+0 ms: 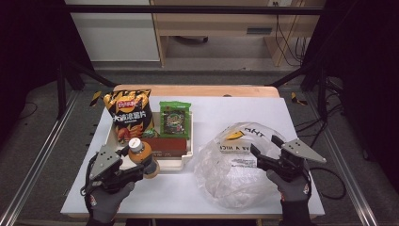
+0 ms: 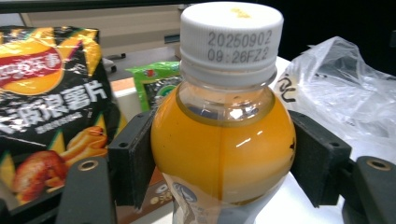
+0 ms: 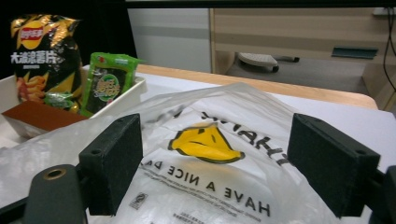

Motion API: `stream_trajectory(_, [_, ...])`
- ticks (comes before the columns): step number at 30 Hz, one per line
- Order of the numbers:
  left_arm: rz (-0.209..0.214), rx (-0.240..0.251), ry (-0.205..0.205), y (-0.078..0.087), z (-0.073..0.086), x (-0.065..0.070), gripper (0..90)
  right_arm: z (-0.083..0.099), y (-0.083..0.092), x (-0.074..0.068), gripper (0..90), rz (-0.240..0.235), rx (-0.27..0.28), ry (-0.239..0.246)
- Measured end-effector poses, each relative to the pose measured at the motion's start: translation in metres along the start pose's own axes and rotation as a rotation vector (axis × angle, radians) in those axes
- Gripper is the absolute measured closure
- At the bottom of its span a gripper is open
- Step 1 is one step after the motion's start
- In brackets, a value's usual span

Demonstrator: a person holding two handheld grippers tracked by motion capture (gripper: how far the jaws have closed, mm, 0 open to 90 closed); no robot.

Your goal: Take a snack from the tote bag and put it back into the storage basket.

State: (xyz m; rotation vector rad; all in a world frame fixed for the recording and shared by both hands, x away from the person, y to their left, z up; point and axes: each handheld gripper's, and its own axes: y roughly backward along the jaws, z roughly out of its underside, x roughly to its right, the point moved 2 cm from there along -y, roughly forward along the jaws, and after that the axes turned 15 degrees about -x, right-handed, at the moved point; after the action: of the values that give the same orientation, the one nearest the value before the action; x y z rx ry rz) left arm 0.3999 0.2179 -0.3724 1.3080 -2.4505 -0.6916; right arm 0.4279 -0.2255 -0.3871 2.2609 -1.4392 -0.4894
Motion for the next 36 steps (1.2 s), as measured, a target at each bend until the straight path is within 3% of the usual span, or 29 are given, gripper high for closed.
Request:
stream_trajectory(11, [-0.042, 0.018, 0.04, 0.01, -0.004, -0.024, 29.6, 0.007, 0.0, 0.013, 18.5, 0.047, -0.027, -0.008])
stream_trajectory(36, [-0.121, 0.033, 0.082, 0.017, -0.019, -0.064, 29.6, 0.013, 0.008, 0.028, 18.6, 0.078, -0.025, -0.038])
